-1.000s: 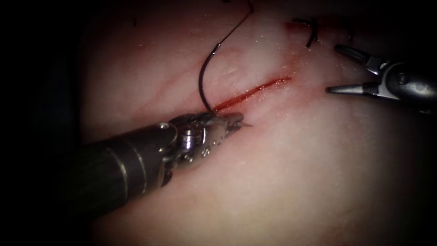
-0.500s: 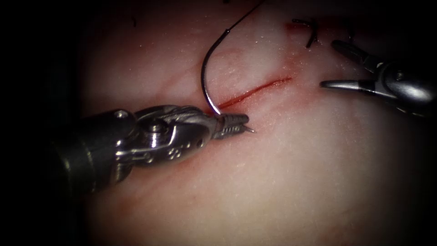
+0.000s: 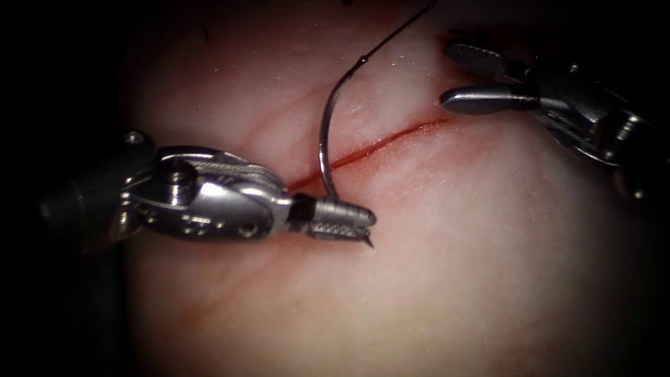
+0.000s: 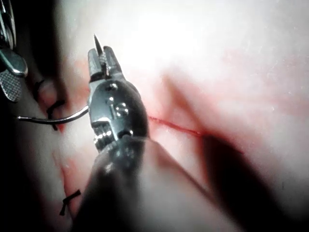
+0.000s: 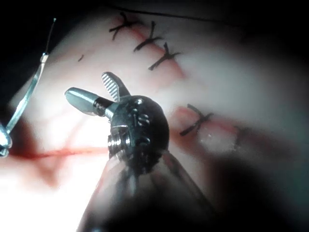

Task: Wound Closure
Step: Hand the needle from the left gripper to the right gripper.

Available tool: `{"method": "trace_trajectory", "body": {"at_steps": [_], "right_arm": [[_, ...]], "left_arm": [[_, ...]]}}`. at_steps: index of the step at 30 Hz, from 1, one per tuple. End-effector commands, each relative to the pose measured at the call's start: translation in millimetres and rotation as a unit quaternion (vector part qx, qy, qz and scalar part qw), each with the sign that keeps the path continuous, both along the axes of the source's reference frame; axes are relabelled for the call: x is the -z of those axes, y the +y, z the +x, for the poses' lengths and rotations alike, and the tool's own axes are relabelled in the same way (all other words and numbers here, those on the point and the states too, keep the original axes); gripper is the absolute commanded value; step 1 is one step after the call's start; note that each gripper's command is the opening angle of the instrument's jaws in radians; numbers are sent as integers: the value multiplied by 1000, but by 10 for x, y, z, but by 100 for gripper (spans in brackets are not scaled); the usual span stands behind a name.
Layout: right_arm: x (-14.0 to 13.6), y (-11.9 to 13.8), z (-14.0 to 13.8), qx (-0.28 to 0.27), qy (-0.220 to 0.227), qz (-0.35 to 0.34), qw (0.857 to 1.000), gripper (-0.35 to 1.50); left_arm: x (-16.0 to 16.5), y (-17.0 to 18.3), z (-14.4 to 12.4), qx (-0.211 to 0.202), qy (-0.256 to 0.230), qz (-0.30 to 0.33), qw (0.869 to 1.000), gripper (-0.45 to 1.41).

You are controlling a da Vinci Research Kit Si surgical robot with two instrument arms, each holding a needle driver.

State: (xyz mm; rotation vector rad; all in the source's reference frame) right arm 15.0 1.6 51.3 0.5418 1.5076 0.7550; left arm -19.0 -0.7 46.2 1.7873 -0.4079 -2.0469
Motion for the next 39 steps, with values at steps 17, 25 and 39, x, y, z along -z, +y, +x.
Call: {"method": "trace_trajectory", "body": {"at_steps": [17, 25, 39], "right_arm": [[-8, -6, 42, -37, 103, 88, 990, 71], [-1, -17, 59, -35, 108, 116, 987, 76], [3, -24, 93, -11, 117, 130, 985, 72]], "left_arm": [[16, 13, 8, 10, -91, 13, 996, -35], [16, 13, 7, -5, -100, 14, 995, -35], [19, 8, 4, -18, -109, 15, 994, -35]]}}
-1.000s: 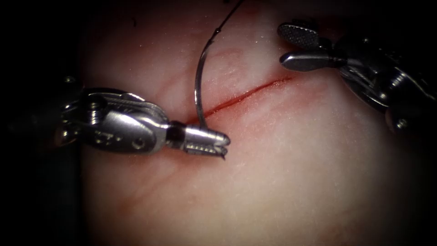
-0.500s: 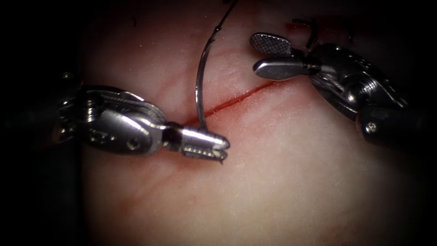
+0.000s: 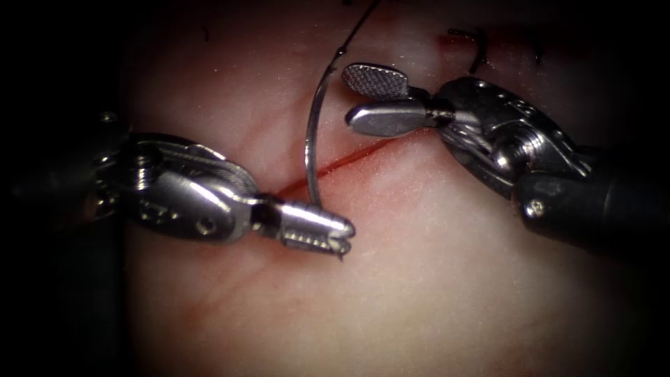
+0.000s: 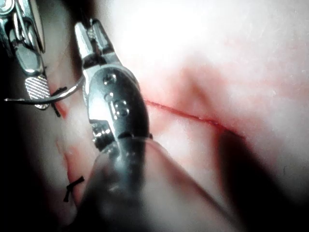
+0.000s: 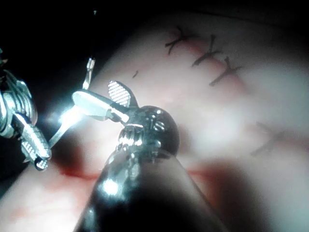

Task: Wound Closure
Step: Hand the needle from the left gripper to the right gripper, then pass the needle through the top of the wound with the right driver.

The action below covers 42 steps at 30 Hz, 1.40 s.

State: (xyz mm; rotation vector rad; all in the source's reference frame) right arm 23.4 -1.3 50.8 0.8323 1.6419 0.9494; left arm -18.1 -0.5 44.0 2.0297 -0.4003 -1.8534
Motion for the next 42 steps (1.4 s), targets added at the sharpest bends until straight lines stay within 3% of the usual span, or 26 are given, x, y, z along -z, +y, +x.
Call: {"method": "trace_trajectory", "body": {"at_steps": [1, 9, 23, 24, 26, 27, 28, 34, 36, 38, 39, 42], "right_arm": [[-3, 5, 11, 6, 1, -4, 1000, 72], [-3, 2, 23, 26, 5, -4, 1000, 71], [0, 1, 30, 38, 14, -1, 999, 47], [0, 1, 31, 38, 14, -1, 999, 41], [0, 1, 31, 36, 13, -1, 999, 5], [0, 1, 31, 36, 13, -1, 999, -25], [0, 1, 31, 37, 13, -1, 999, -35], [-6, 0, 33, 37, 10, -4, 999, -35], [-8, 0, 32, 37, 10, -5, 999, -35], [-11, 2, 32, 38, 9, -2, 999, -35], [-12, 3, 33, 37, 7, -8, 999, -35], [-18, 10, 39, 41, -19, -37, 998, -35]], "left_arm": [[-3, 6, -6, 0, -3, -2, 1000, -35], [0, 1, -10, -12, -2, -2, 1000, -35], [2, -2, -14, -22, -1, -3, 1000, -35], [2, -2, -14, -22, -1, -3, 1000, -35], [3, -2, -14, -23, -2, -3, 1000, -35], [3, -2, -15, -23, -2, -3, 1000, -35], [3, -2, -15, -23, -2, -3, 1000, -35], [7, -3, -17, -16, 4, 11, 1000, -34], [13, 1, -17, -12, 15, 74, 997, 33], [19, 5, -15, -7, 26, 140, 990, 72], [23, 8, -14, 9, 36, 176, 984, 78], [31, -1, 1, 49, 50, 197, 978, 79]]}}
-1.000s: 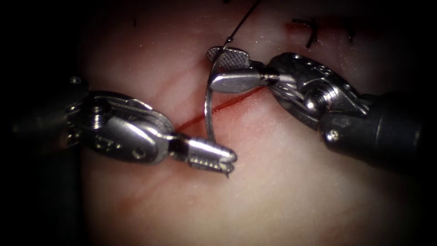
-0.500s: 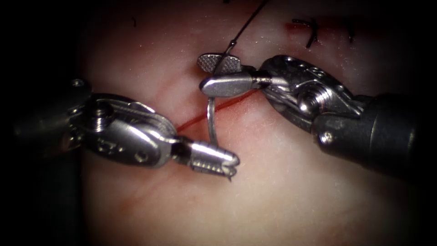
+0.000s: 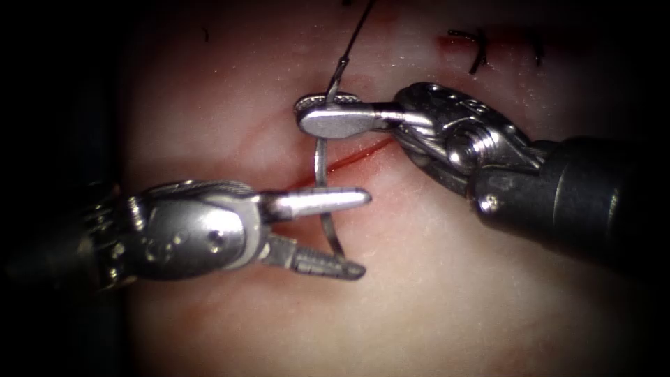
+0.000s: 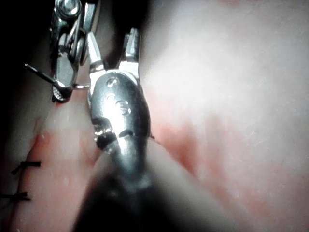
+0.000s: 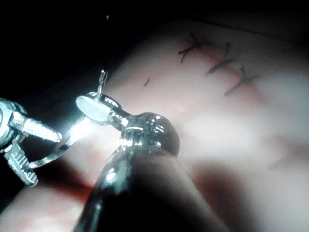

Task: Wound Closure
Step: Pass the needle through the top of the wound with the right driver.

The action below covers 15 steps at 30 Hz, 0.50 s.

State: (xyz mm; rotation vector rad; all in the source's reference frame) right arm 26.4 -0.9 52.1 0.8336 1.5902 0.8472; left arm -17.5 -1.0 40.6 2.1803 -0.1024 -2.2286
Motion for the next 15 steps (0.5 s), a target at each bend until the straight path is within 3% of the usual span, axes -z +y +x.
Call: {"method": "trace_trajectory", "body": {"at_steps": [1, 15], "right_arm": [[-5, 7, 9, -1, -4, -7, 1000, -35], [-29, 28, 51, 81, -70, -128, 986, -35]], "left_arm": [[-3, 4, -5, 2, 1, -1, 1000, 79], [-13, -57, 72, 37, 79, 17, 996, 79]]}}
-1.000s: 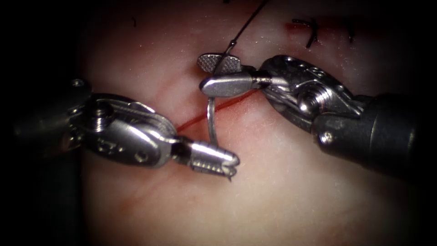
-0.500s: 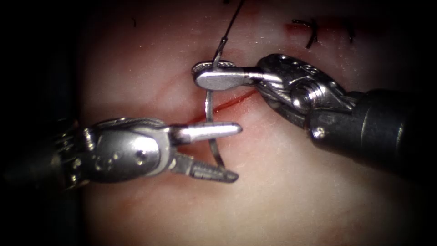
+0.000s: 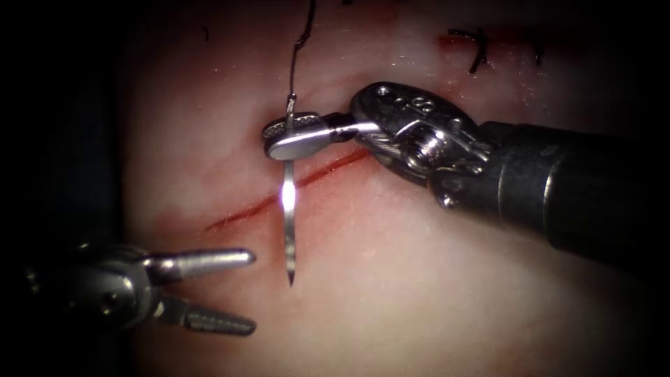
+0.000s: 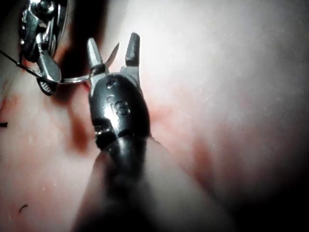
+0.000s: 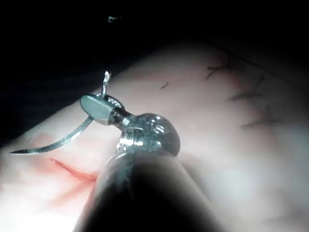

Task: Wound Closure
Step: Pass the needle through the top of the wound with the right driver.

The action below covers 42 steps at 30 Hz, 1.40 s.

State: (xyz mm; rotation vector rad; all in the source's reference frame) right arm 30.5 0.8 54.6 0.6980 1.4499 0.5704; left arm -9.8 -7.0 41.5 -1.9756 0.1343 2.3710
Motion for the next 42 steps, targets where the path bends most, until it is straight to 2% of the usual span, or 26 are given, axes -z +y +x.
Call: {"method": "trace_trajectory", "body": {"at_steps": [1, 5, 9, 15, 21, 27, 29, 30, 31, 38, 39, 42], "right_arm": [[-7, 17, 16, 9, 1, -14, 1000, -35], [-13, 24, 29, 17, -9, -38, 999, -35], [-17, 27, 49, 40, -28, -91, 995, -35], [-20, 31, 76, 79, -34, -198, 976, -35], [-22, 31, 85, 93, -27, -308, 946, -35], [-19, 26, 88, 97, -9, -402, 911, -35], [-18, 25, 89, 100, -3, -433, 896, -35], [-17, 23, 90, 101, 2, -460, 882, -35], [-17, 23, 90, 101, 2, -460, 882, -35], [-21, 18, 97, 109, -6, -514, 851, -35], [-21, 18, 97, 109, -6, -514, 851, -35], [-22, 17, 98, 113, -9, -532, 839, -35]], "left_arm": [[-7, -4, 1, 4, 17, -2, 1000, 78], [-15, -15, 4, 15, 33, -5, 999, 74], [-31, -29, 3, 21, 55, -11, 998, 64], [-65, -37, 1, 31, 98, 4, 995, 50], [-96, -29, 3, 66, 155, 8, 986, 36], [-125, -35, 4, 50, 185, 24, 981, 26], [-133, -39, 4, 43, 198, 24, 979, 23], [-141, -42, 4, 38, 212, 39, 976, 22], [-141, -42, 4, 38, 212, 39, 976, 22], [-154, -38, 4, 40, 221, 57, 973, 19], [-154, -38, 4, 40, 221, 57, 973, 19], [-159, -35, 4, 42, 225, 68, 971, 18]]}}
